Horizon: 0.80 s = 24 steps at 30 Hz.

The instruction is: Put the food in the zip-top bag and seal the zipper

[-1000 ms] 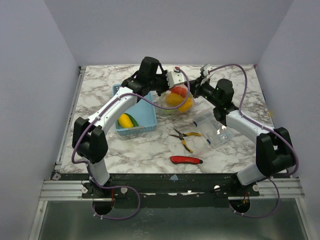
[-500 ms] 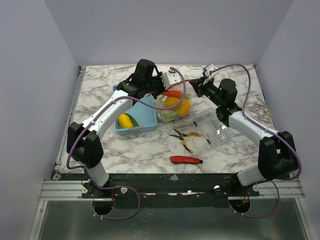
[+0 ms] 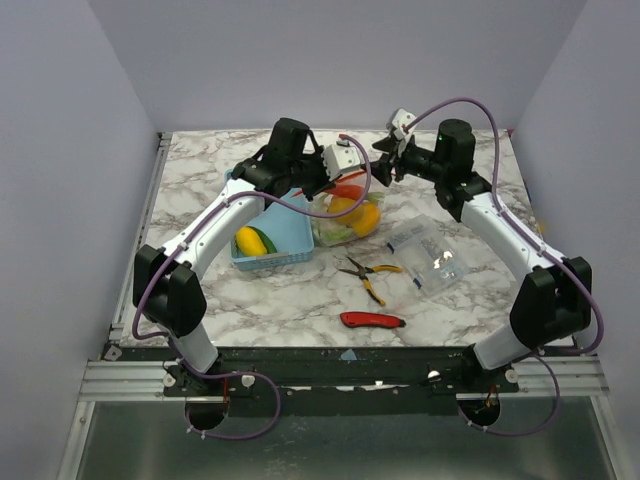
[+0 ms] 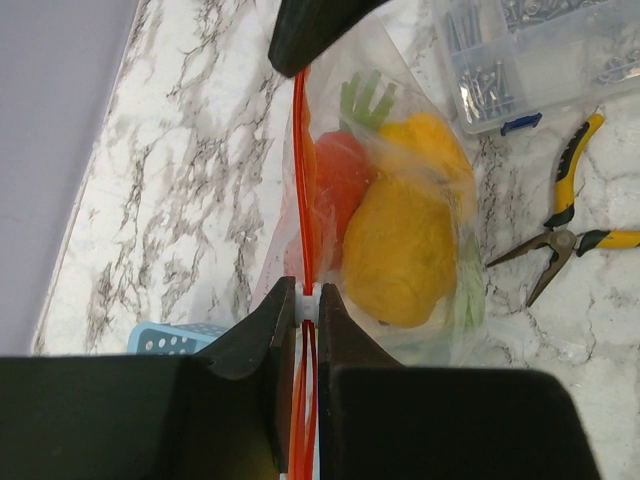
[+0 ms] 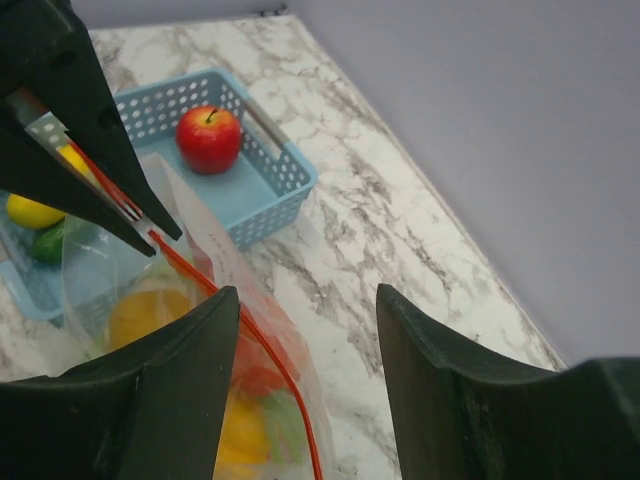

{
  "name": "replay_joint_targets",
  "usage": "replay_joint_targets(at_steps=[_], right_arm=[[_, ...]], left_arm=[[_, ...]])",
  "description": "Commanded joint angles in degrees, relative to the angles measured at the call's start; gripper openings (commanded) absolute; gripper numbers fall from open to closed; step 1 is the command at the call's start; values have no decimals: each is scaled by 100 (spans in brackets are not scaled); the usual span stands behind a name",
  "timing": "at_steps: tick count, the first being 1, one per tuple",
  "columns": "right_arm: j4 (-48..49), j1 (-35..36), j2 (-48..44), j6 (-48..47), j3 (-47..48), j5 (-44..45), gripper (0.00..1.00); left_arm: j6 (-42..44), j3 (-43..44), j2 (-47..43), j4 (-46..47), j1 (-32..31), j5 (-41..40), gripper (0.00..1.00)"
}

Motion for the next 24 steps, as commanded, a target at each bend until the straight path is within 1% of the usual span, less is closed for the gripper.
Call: replay_joint_targets(at_steps=[1, 4, 6, 11, 12, 17, 20, 24], right_arm=[[-1749, -13, 550, -671, 694, -1110, 59], [-2485, -13, 832, -913, 1212, -1432, 55], [-2733, -13, 932, -997, 1396, -1534, 52], [-2993, -12, 1075, -1094, 1539, -1743, 52], [-3016, -11, 1103, -1108, 1565, -1738, 50], [-2984, 3, 1300, -880, 1803, -1904, 35], [-2974, 35, 1393, -725, 1919, -1819, 27], [-3103, 50, 1458, -708, 2018, -1745, 27]], left_arm=[[43, 173, -196, 4, -77, 277, 3], [41, 185, -204, 22, -109, 268, 7], [35, 202, -186, 37, -136, 257, 8], [17, 282, -155, -13, -164, 244, 5], [11, 294, -153, -23, -166, 240, 5], [2, 289, -185, 6, -238, 264, 5], [-20, 339, -175, 4, -274, 255, 6], [-76, 519, -106, -100, -281, 247, 7]])
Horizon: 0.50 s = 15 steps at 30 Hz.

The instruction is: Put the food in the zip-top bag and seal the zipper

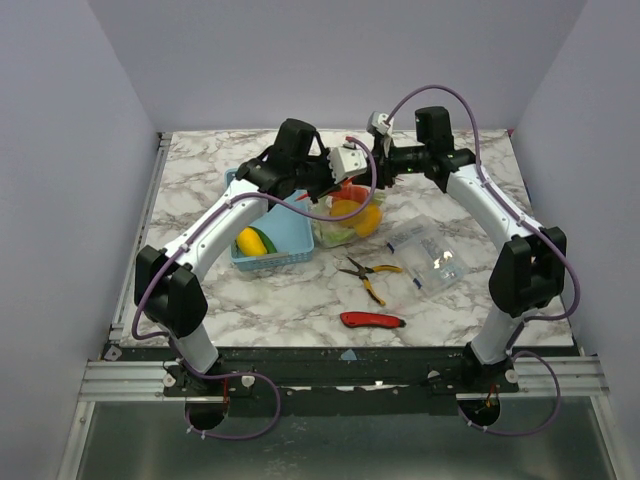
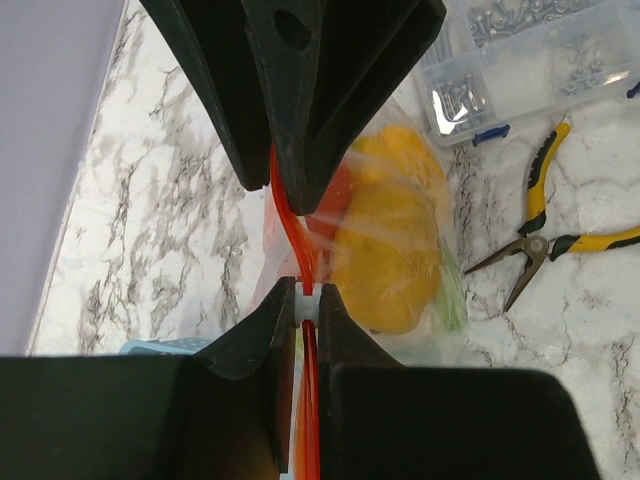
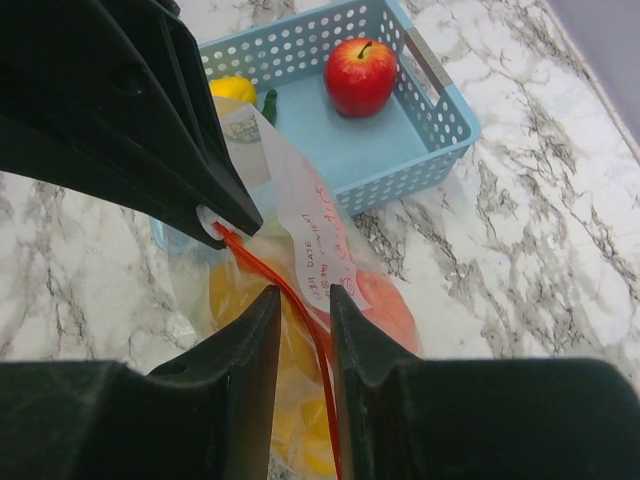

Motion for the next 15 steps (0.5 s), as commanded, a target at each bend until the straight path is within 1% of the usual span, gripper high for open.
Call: replay_joint_targets(at_steps=[1, 4, 5, 6, 7, 9, 15], right_arm=[[-243, 41, 111, 78, 209, -61, 27], [-208, 42, 39, -6, 123, -48, 27], [-214, 49, 21, -48, 91, -39, 19], [-215, 51, 2, -97, 76, -12, 7], [-174, 50, -20, -66, 58, 58, 0], [-125, 46, -48, -24, 4, 99, 0], [-90, 51, -118, -85, -91, 225, 0]], left_arm=[[-78, 441, -100, -18, -77, 201, 7], [-99, 505, -64, -65, -84, 242, 8], [-120, 551, -31, -117, -86, 259, 10], [-154, 628, 10, -175, -84, 245, 14], [-192, 705, 78, -256, -85, 193, 21], [-215, 903, 212, -506, -78, 101, 24], [-171, 1179, 421, -845, -76, 80, 24]])
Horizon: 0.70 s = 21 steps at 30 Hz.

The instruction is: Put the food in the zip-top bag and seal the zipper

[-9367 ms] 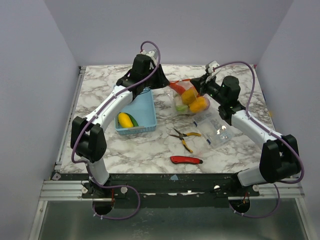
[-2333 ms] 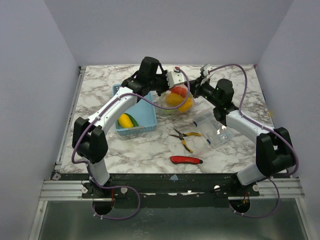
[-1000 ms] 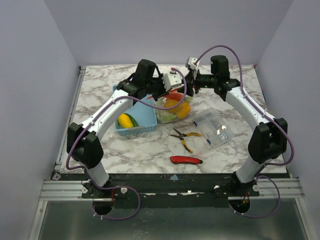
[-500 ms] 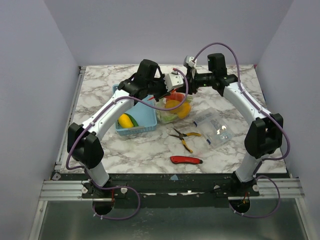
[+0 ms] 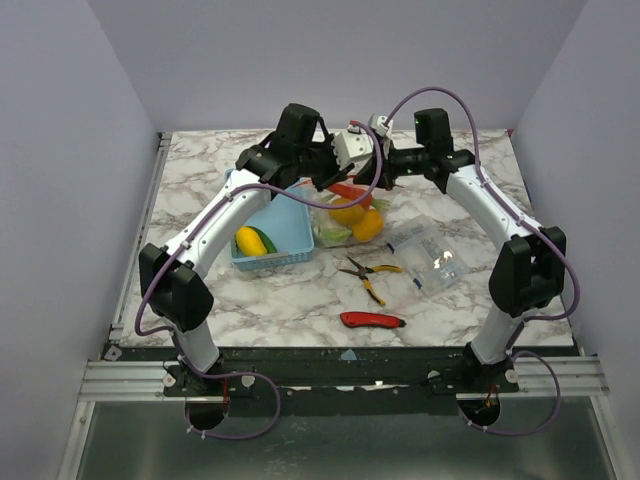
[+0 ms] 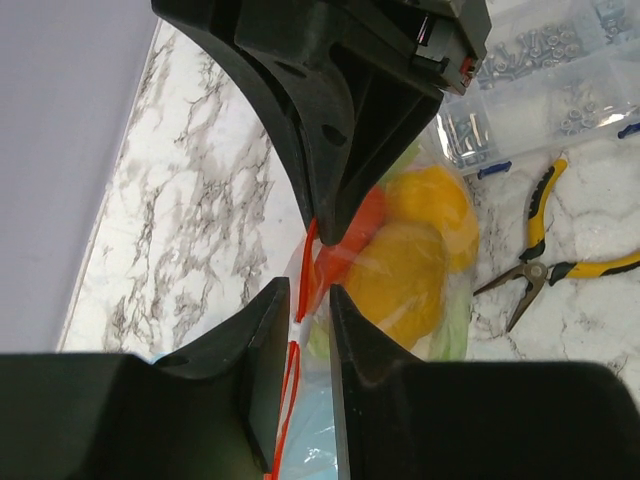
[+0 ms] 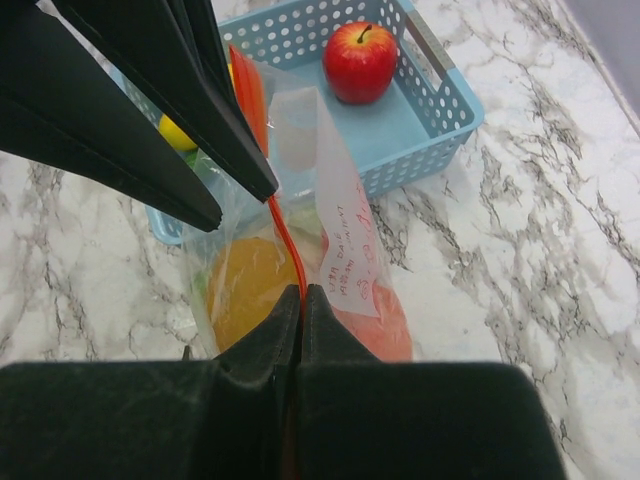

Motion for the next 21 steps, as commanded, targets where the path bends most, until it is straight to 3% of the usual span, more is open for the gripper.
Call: replay_joint_targets(at_steps=[1, 9, 15, 21], right_arm=[[72, 32, -170, -56, -96, 185, 0], [197, 36, -297, -67, -214, 174, 0], [207, 35, -349, -65, -240, 234, 0], [324, 33, -373, 19, -283, 274, 0]], left_arm=[[-28, 200, 131, -362, -36, 96, 24], [53, 167, 177, -303, 14, 41, 38], [71, 349, 369, -518, 91, 58, 37], [55, 312, 364, -515, 109, 2, 26]])
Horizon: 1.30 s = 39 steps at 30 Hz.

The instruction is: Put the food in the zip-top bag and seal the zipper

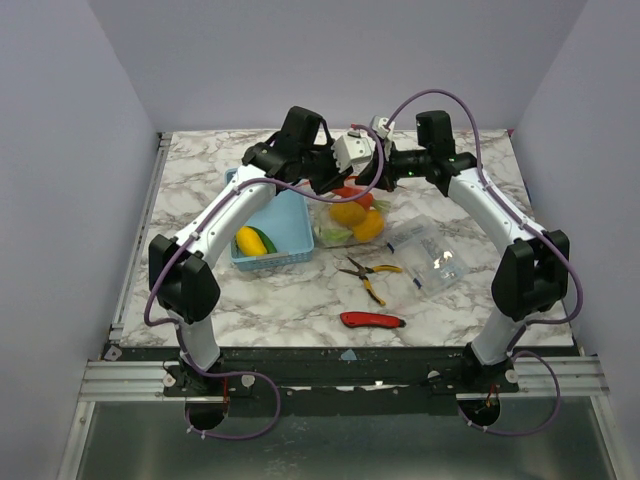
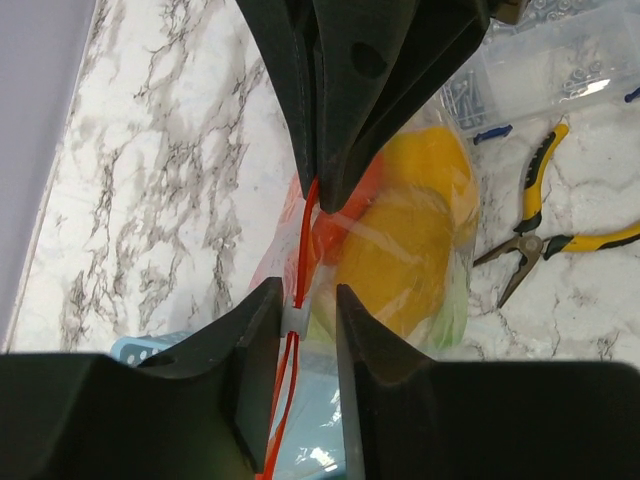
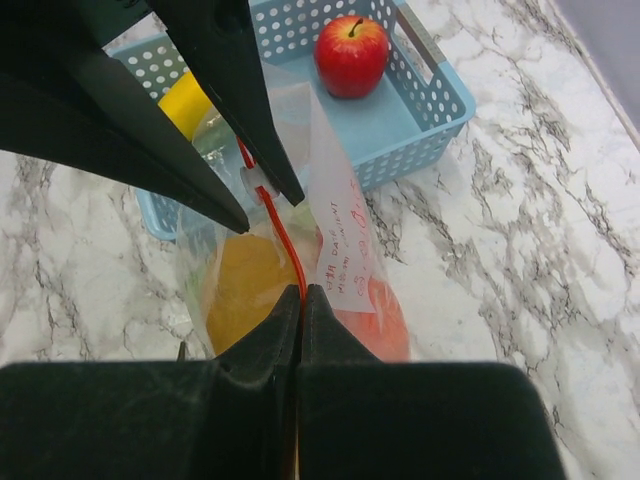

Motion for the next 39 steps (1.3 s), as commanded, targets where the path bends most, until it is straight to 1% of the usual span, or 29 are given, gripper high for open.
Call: replay_joint_targets(at_steps=[1, 2, 3, 5, 6, 9, 12, 14, 16, 19, 21, 25, 31, 33, 35, 37, 38, 39], right_arm=[[231, 28, -225, 48, -97, 121, 0], [241, 35, -225, 53, -109, 134, 0], [266, 35, -248, 68, -146, 150, 0], [525, 43, -325, 245, -315, 352, 0], [706, 36, -365, 391, -440, 587, 0], [1278, 40, -493, 950, -701, 1556, 0], [1872, 40, -604, 1644, -927, 3121, 0], [1932, 38, -598, 1832, -903, 3911, 0], [1790, 40, -509, 2026, -725, 4652, 0], [1653, 31, -396, 2149, -592, 5482, 0], [1740, 35, -397, 2234, -649, 5829, 0], [1879, 6, -382, 2262, -730, 6259, 0], [1907, -99, -348, 2317, -710, 6483, 0], [1880, -123, -311, 2325, -669, 6508, 0], [1889, -128, -302, 2295, -667, 6453, 0], [1864, -126, -292, 2278, -656, 6317, 0], [1861, -127, -308, 2205, -668, 6084, 0], [1874, -127, -332, 2169, -697, 5872, 0]], left_arm=[[29, 109, -15, -102, 26, 12, 21], [11, 91, -38, -83, 26, -3, 15], [-52, 66, -58, -52, 33, -33, 12], [-177, 13, -130, 28, 39, -74, 8], [-252, -17, -181, 83, 35, -79, 7], [-425, -181, -365, 340, 40, -167, 2], [-597, -178, -419, 408, 44, -454, 0], [-649, -153, -409, 372, 65, -521, 0], [-690, -174, -411, 353, 79, -561, 0], [-737, -212, -406, 336, 97, -614, 0], [-742, -259, -436, 332, 105, -671, 0], [-742, -360, -502, 340, 138, -777, 0], [-896, -623, -622, 434, 214, -1078, 0], [-1116, -629, -599, 403, 243, -1210, 0], [-1430, -569, -549, 331, 271, -1178, 0], [-1849, -562, -529, 355, 300, -1176, 5], [-2026, -540, -525, 343, 310, -1164, 9], [-2195, -523, -532, 333, 308, -1141, 15]])
